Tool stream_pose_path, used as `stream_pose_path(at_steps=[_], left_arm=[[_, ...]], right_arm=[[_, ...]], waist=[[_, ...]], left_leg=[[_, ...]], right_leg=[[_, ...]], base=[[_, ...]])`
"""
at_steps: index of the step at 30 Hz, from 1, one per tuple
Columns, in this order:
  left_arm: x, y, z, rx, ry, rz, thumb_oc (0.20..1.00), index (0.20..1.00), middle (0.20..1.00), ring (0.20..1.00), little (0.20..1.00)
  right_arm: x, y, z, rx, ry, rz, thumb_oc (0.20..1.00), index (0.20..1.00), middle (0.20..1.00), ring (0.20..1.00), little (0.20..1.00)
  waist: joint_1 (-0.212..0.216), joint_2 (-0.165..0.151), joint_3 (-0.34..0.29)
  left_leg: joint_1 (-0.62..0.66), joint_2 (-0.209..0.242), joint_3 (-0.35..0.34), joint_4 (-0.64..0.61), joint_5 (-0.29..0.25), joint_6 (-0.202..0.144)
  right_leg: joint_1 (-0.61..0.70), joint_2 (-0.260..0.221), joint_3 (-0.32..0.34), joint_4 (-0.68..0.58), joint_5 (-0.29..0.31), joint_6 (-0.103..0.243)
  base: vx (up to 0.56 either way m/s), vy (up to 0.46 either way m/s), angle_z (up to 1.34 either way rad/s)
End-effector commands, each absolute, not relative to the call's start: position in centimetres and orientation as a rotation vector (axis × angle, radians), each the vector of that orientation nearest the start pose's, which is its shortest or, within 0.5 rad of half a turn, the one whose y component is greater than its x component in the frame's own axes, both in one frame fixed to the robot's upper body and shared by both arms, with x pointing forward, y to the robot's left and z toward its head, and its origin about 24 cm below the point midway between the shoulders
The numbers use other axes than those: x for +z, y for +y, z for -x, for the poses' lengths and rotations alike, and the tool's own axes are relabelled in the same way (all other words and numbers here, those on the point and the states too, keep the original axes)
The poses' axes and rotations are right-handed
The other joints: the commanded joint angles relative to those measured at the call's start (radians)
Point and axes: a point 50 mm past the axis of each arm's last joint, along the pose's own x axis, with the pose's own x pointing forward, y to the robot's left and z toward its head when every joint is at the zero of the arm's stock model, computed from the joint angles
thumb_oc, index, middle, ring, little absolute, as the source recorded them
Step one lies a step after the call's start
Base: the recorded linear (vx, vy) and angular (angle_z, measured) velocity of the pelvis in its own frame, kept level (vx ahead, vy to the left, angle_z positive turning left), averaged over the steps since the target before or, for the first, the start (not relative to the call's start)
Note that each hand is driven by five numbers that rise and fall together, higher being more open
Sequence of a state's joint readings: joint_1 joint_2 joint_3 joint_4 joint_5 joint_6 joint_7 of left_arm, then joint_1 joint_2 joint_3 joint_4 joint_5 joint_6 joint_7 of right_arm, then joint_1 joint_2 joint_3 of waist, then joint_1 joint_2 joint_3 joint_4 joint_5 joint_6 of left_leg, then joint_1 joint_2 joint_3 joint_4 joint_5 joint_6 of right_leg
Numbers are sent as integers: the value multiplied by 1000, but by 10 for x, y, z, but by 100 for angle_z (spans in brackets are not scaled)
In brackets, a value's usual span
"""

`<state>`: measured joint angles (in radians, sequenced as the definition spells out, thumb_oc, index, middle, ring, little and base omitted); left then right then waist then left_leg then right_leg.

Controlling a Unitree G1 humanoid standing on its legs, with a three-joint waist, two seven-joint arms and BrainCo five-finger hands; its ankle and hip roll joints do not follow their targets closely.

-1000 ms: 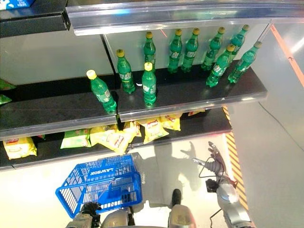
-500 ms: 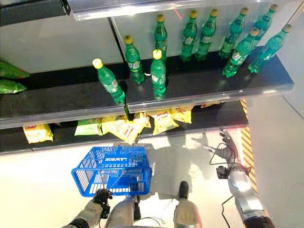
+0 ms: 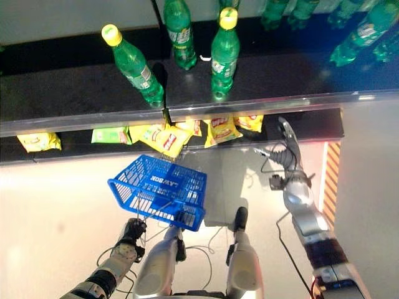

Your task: Pick up the snacks into the basket

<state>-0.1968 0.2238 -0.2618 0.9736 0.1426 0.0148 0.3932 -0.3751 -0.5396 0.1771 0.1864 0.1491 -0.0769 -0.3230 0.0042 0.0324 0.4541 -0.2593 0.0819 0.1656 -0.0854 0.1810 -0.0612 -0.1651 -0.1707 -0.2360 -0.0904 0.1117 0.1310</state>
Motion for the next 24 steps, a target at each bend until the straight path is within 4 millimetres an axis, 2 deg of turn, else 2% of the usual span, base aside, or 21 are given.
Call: stream_pose_path(at_steps=[1, 2, 5, 10, 11, 17, 24], left_arm=[[-113, 225, -197, 184, 760, -758, 200, 200, 200, 200, 200], [-111, 228, -197, 195, 758, -759, 200, 200, 200, 200, 200], [-112, 230, -196, 211, 765, -746, 200, 200, 200, 200, 200], [-113, 236, -190, 256, 790, -713, 200, 200, 200, 200, 200], [-114, 237, -189, 256, 795, -711, 200, 200, 200, 200, 200], [-113, 238, -190, 248, 785, -724, 200, 200, 200, 200, 200], [-110, 238, -193, 234, 764, -722, 200, 200, 200, 200, 200]], right_arm=[[154, -218, -320, -186, -382, 372, 1000, 1000, 1000, 1000, 1000], [164, -213, -325, -176, -407, 385, 1000, 1000, 1000, 1000, 1000], [173, -209, -330, -164, -428, 394, 1000, 1000, 1000, 1000, 1000], [196, -197, -336, -132, -500, 378, 1000, 1000, 1000, 1000, 1000], [206, -195, -338, -125, -529, 388, 1000, 1000, 1000, 1000, 1000], [218, -187, -344, -111, -558, 374, 1000, 1000, 1000, 1000, 1000], [213, -191, -364, -141, -476, 373, 1000, 1000, 1000, 1000, 1000]], waist=[[22, -30, -49], [34, -36, -42], [45, -40, -37], [68, -55, -24], [75, -59, -21], [89, -68, -19], [108, -67, -12]], left_leg=[[-42, 11, 16, 55, -43, -42], [-51, 9, 12, 58, -42, -41], [-56, 10, 9, 60, -42, -40], [-66, 13, -6, 71, -45, -35], [-68, 14, -11, 75, -47, -33], [-70, 16, -23, 80, -50, -30], [-70, 14, -37, 76, -48, -29]], right_leg=[[-81, -50, 11, 25, 57, 63], [-84, -50, 8, 21, 62, 64], [-85, -51, 4, 21, 62, 64], [-84, -47, -8, 22, 61, 62], [-82, -46, -12, 22, 62, 61], [-77, -41, -17, 23, 55, 59], [-73, -39, -24, 25, 51, 56]], base=[[0, -1, 5], [8, -3, 9], [8, -14, 7], [9, -12, 3], [0, 0, 0], [13, -20, 7], [1, -11, 3]])
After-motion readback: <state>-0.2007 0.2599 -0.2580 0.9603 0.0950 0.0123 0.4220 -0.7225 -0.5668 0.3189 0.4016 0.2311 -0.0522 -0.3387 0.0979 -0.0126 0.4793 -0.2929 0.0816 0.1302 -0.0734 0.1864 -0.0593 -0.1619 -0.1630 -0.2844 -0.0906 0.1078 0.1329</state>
